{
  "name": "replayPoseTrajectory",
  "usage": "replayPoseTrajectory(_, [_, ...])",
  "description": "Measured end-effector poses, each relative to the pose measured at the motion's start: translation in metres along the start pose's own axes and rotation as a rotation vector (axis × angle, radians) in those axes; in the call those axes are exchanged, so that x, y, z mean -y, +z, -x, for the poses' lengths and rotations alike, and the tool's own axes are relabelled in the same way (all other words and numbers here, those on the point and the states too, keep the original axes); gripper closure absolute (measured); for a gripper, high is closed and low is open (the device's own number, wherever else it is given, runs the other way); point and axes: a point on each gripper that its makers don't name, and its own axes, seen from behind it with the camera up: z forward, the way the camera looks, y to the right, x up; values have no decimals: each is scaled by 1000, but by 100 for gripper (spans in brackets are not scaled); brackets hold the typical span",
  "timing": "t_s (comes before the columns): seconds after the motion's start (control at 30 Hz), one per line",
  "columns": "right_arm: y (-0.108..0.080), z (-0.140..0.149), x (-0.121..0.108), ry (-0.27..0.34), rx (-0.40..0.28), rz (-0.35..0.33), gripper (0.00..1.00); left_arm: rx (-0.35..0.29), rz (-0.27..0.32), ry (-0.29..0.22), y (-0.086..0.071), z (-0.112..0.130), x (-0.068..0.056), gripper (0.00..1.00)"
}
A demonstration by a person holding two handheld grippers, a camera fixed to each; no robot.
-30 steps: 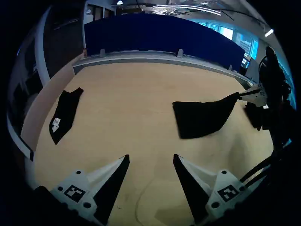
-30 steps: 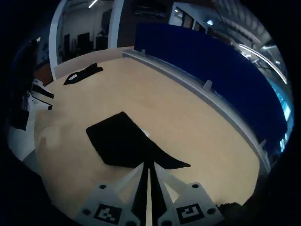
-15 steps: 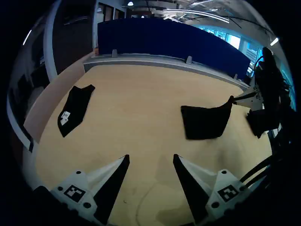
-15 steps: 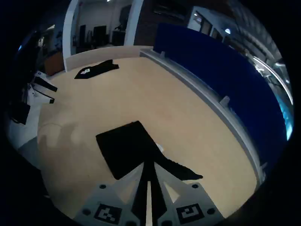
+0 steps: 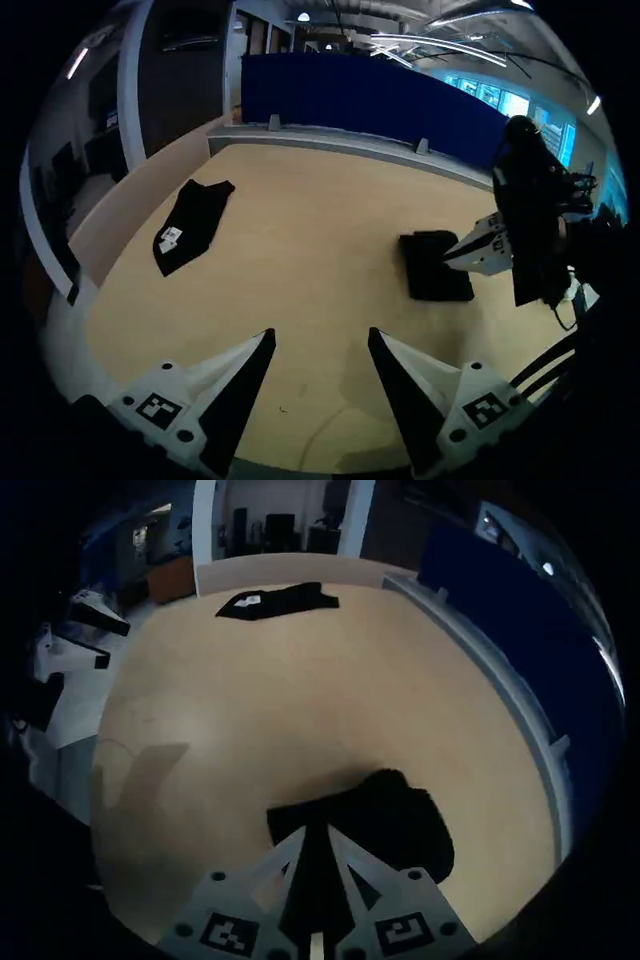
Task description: Fold towel
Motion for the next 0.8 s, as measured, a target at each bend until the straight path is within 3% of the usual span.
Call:
replayPoseTrajectory(0.17, [24, 12, 12, 17, 40, -34, 96, -1, -4, -17, -4, 6, 2, 15])
replayPoseTrajectory(0.37, [26, 13, 12, 8, 49, -22, 93, 4, -1, -23, -3, 12, 3, 14])
replayPoseTrajectory(0.5, [25, 13, 11, 9, 43, -15, 77, 6, -1, -19, -2, 12, 4, 15])
replayPoseTrajectory(0.63, [20, 11, 10, 18, 31, -7, 43, 5, -1, -17, -1, 11, 5, 14])
replayPoseTrajectory(0.8, [13, 13, 6, 47, 20, 11, 37, 3, 1, -14, -2, 9, 4, 15])
